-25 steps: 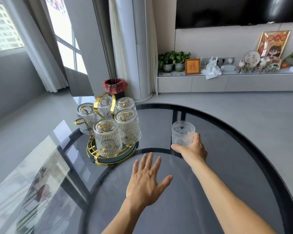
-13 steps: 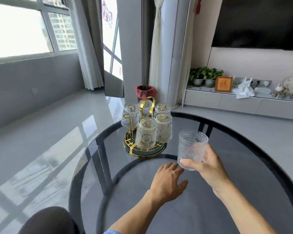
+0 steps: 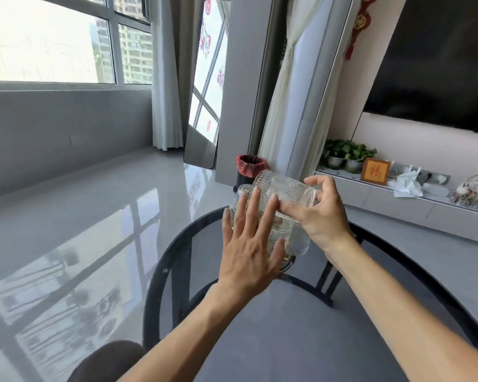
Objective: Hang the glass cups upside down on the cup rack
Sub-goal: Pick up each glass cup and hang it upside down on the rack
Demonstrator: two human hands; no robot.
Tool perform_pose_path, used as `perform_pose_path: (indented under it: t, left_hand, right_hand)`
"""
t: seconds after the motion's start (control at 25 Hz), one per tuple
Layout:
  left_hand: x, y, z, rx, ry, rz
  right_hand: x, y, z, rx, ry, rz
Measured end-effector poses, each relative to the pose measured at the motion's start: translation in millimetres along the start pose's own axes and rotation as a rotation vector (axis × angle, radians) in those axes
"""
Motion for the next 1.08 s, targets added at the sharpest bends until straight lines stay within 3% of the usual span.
perform_pose_path:
  t: [0.2, 0.32, 0.48, 0.6, 0.8, 1.08]
  left_hand:
    - [47, 7, 22, -0.049, 0.085, 0.028]
    - [70, 9, 38, -0.076, 0.180, -0.134]
    - [98, 3, 50, -0.085, 0.291, -0.402]
    - [114, -10, 51, -0.056, 0.371, -0.521]
    - [129, -41, 48, -0.004, 0.454, -0.598]
    - [133, -67, 30, 0.048, 0.508, -0.534]
  right_hand:
    - [26, -40, 24, 0.132, 0.082, -0.218]
    - [34, -64, 29, 0.186, 0.154, -0.311]
    - [20, -69, 54, 0.303, 0.044, -0.177]
    - [0, -67, 73, 0.327, 0.069, -0.500]
    - [-40, -70, 76, 0.418, -0.050, -0.571]
    - [-39, -62, 81, 0.393, -0.012, -0.589]
Point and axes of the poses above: each hand's wrist, its own z-axis towards the middle knuckle, its own y-axis out of the back of the hand, x = y × z, the point moved 9 cm from there along z, towards the middle knuckle
